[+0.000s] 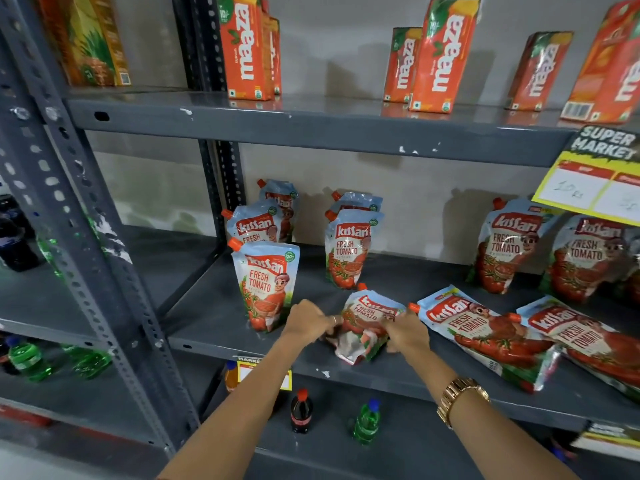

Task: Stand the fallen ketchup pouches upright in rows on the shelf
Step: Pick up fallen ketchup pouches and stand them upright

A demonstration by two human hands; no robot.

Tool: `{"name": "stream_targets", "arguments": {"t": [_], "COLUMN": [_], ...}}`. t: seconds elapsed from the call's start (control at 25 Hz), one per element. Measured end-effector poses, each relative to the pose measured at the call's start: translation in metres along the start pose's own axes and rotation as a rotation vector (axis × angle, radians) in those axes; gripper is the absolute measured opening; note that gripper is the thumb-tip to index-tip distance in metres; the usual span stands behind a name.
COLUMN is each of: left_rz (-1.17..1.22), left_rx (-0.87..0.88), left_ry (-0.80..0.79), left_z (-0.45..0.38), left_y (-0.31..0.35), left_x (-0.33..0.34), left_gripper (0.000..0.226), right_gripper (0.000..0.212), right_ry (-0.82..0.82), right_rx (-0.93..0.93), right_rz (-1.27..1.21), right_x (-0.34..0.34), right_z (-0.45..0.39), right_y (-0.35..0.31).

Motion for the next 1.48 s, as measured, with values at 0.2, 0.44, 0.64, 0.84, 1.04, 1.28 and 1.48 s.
{"name": "stream_targets", "arguments": {"t": [0.2,0.44,0.64,0.84,1.04,1.28,1.48], "left_rz": [0.475,0.570,0.491,0.448,0.453,0.218,0.168], "left_rx": [-0.280,-0.234,-0.050,0.013,0.016,0.324,0.370], "left_ry": [-0.202,-0.077,-0.064,0.067,0.215,0.535,0.525], "left_z": [0.015,0.015,0.010,0.015,0.019,0.061,0.080], "left_y": [-0.015,-0.010,0.011,0.009,0.003,0.029,0.064], "left_x": [0.035,0.037,0.030,0.027,0.017,0.011,0.054], "left_gripper": [0.020,0.011,0.023,0.031,0.022,0.040,0.042], "right_gripper": [0.016,0.015,0.026,0.024,0.026,0.025,0.025], "right_ry": [-0.095,-0.123,-0.037,-0.097,-0.166,0.321,0.424], "right_rx": [0.194,0.181,-0.105,-0.335,-0.329,-0.358,-0.388], "right_rz": [-0.473,-0.647,-0.604,-0.511,-0.589,-0.338,-0.017], "right_x": [0.006,0.003,-0.019,-0.024,-0.033,-0.112,-0.177], "right_z": [-0.002,-0.001,0.000,0.014,0.014,-0.003,-0.019], "right_y": [0.017,0.013,-0.019,-0.027,-0.018,0.001,0.015]}}
Point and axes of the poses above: each hand's wrist, its own z-axis away from the middle knuckle, its own x-axis out of the palm, y = z × x, the point moved 8 cm from there along -z, towards the middle knuckle, and after that the axes turned 1 degree about -y, right-handed, at the moved point
